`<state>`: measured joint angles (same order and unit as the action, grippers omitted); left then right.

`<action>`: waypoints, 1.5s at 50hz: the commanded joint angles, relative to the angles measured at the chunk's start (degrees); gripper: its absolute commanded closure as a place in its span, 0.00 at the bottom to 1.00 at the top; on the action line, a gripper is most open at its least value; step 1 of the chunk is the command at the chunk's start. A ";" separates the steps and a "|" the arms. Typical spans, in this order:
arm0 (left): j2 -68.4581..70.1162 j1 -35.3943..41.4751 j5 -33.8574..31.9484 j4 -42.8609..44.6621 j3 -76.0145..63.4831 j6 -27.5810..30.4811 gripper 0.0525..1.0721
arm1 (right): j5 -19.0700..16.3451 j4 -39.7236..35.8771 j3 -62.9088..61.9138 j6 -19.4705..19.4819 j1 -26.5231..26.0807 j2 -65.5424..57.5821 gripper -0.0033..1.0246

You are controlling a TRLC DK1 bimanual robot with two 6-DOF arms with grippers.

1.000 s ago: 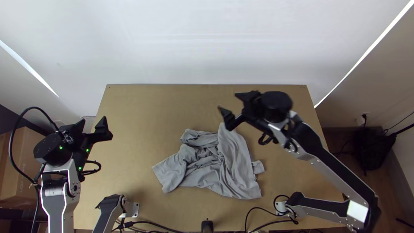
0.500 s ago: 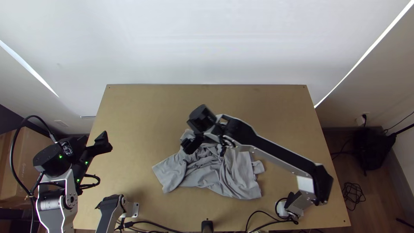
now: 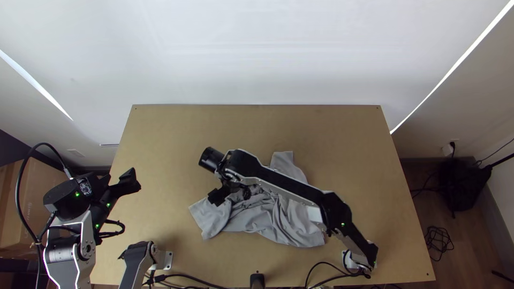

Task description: Fold the t-shirt

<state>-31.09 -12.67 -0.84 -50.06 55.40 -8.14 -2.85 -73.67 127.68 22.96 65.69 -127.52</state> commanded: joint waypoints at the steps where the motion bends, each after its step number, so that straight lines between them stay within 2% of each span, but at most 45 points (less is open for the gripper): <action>1: 0.95 -0.34 -0.92 -0.47 -0.46 -0.30 0.05 | -0.05 -0.25 2.49 1.56 0.93 -2.64 0.05; 19: 1.03 -0.69 -0.83 0.14 -1.70 -0.21 0.05 | 0.04 6.26 2.49 0.68 0.31 -8.44 0.06; 25: 0.95 -0.78 -0.83 0.58 -1.70 -0.21 0.05 | -0.05 6.61 2.40 0.42 0.05 -10.55 0.14; 27: 0.86 -0.78 -0.83 0.76 -1.78 -0.03 0.05 | -0.05 7.14 2.31 0.33 0.05 -10.99 0.21; 29: 0.86 -0.78 -0.83 0.93 -1.78 0.06 0.05 | 0.04 8.10 2.31 0.33 -0.12 -11.17 0.36; 30: 0.86 -0.78 -0.83 1.02 -1.78 0.06 0.05 | 0.04 8.72 2.23 0.24 -0.12 -11.17 0.47; 32: 0.77 -0.78 -0.83 1.11 -1.78 0.23 0.05 | 0.66 10.12 2.31 0.15 -0.39 -11.17 0.83; 33: 0.77 -0.87 -0.83 1.20 -1.78 0.23 0.05 | 1.45 10.83 2.23 0.33 -0.56 -11.17 0.99; 41: 0.77 -1.13 -0.74 1.46 -2.49 0.76 0.05 | 2.06 8.89 0.91 0.24 -1.27 -9.32 0.97; 49: 0.59 -1.04 -0.83 1.81 -4.60 0.85 0.05 | 2.24 10.65 -0.41 0.51 -3.20 -2.55 0.97; 60: -1.69 2.21 -0.92 1.64 -7.23 0.32 0.05 | 2.76 13.46 0.64 1.21 -9.62 4.92 0.97; 70: -4.77 11.00 -1.00 3.04 -7.32 0.14 0.05 | 7.25 14.69 -0.50 -0.02 -17.44 9.22 0.97; 75: -6.53 18.38 -0.92 3.22 -8.02 0.14 0.05 | 7.51 15.49 -0.50 -0.37 -22.19 10.54 0.97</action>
<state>-35.94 0.32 -1.06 -47.81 48.80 -7.92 3.68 -59.18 127.85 22.65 47.18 -119.63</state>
